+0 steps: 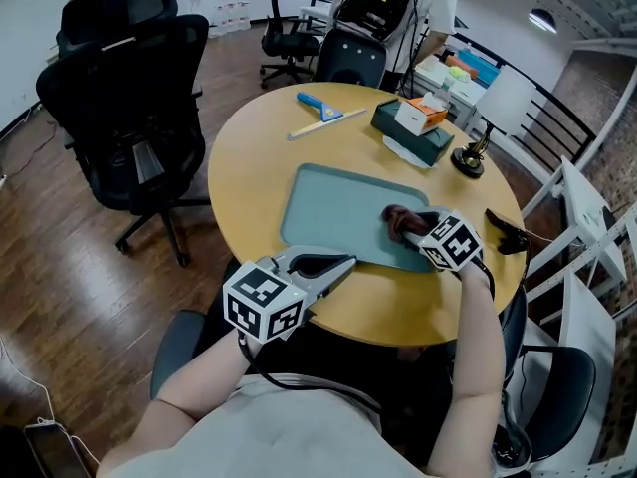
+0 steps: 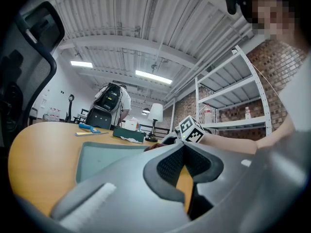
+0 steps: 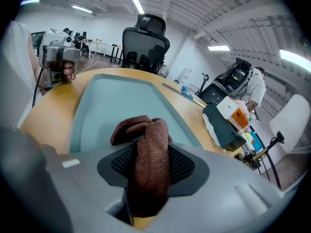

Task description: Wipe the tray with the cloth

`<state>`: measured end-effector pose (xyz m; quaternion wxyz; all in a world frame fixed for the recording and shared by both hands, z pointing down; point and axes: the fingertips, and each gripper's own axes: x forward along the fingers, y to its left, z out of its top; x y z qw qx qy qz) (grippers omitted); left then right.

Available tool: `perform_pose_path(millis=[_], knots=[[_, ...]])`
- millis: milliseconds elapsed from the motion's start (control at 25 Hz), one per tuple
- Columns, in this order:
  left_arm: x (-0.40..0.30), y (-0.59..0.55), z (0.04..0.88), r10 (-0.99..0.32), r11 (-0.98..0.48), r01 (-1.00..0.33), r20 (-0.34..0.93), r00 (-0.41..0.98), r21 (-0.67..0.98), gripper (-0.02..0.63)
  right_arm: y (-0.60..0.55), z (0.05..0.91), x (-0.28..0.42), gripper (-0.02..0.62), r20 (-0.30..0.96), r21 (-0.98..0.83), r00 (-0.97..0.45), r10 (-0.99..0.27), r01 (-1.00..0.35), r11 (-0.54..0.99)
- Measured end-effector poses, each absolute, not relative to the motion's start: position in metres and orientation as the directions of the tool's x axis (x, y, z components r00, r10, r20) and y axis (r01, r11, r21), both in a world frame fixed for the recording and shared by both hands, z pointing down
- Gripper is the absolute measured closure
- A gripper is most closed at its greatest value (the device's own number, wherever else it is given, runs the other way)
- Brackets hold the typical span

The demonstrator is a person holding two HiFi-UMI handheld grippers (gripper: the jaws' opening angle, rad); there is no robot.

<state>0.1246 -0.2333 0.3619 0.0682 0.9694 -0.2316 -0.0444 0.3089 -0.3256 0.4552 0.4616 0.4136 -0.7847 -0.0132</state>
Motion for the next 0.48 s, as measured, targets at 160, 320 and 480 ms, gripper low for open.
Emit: perform_pose_path(millis=[160, 320, 480], knots=[[0.12, -0.228, 0.361, -0.454, -0.883, -0.441, -0.059, 0.889, 0.163, 0.606, -0.35, 0.456, 0.316, 0.433, 0.718, 0.396, -0.217, -0.661, -0.654, 0.645], [0.112, -0.226, 0.361, -0.477, -0.872, -0.464, -0.059, 0.877, 0.157, 0.606, -0.371, 0.456, 0.323, 0.433, 0.729, 0.39, -0.197, -0.655, -0.667, 0.634], [0.102, -0.227, 0.363, -0.508, -0.855, -0.495, -0.057, 0.859, 0.155, 0.606, -0.389, 0.457, 0.329, 0.434, 0.726, 0.375, -0.189, -0.661, -0.696, 0.612]])
